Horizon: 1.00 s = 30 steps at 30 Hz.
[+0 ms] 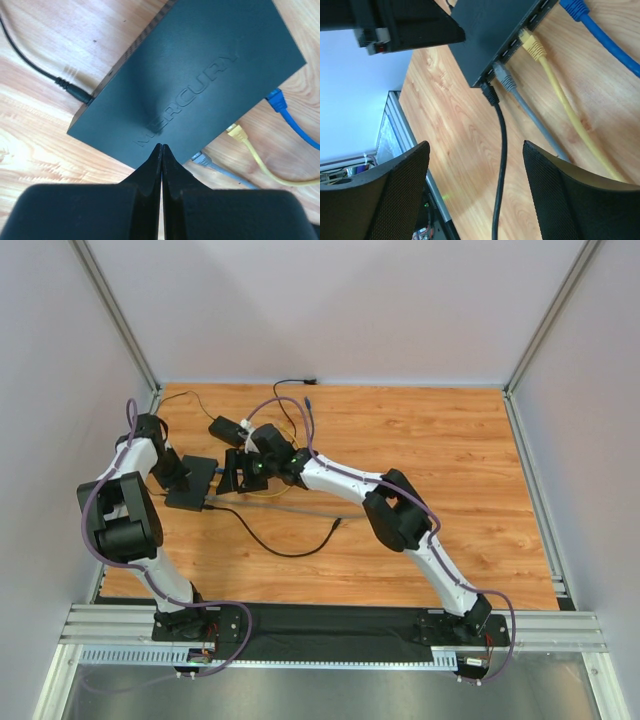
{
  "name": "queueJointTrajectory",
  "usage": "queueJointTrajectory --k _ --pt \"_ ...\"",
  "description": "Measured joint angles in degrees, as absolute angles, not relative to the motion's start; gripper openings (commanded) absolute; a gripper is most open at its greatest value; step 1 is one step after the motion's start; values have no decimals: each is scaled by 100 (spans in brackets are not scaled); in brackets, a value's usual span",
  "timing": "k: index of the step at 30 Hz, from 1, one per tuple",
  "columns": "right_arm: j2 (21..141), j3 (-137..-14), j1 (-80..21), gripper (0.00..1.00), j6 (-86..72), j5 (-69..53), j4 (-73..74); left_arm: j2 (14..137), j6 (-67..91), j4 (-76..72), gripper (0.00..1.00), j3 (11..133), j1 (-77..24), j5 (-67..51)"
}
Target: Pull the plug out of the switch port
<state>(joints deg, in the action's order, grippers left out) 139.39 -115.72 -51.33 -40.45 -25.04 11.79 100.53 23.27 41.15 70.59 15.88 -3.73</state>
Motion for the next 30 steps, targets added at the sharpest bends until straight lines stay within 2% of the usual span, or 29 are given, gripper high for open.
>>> queueJointTrajectory --k 7,11,13,17,30 --pt "13511 -11310 -5354 82 -4272 -2488 1022 9870 2362 4278 1 7057 1640 139" --pt "13491 -11308 -5660 72 -4628 -2528 681 9749 2329 4447 1 7188 1837 563" --pt "13491 -11308 -5804 70 -4825 -2567 478 9749 2324 4460 0 7251 1986 615" --pt "13498 -11308 -6007 59 -4974 -2606 224 9808 2324 4534 0 7360 2357 578" --pt "13972 -10862 -6045 59 -5234 -2344 -458 10820 2349 4560 0 7922 2521 301"
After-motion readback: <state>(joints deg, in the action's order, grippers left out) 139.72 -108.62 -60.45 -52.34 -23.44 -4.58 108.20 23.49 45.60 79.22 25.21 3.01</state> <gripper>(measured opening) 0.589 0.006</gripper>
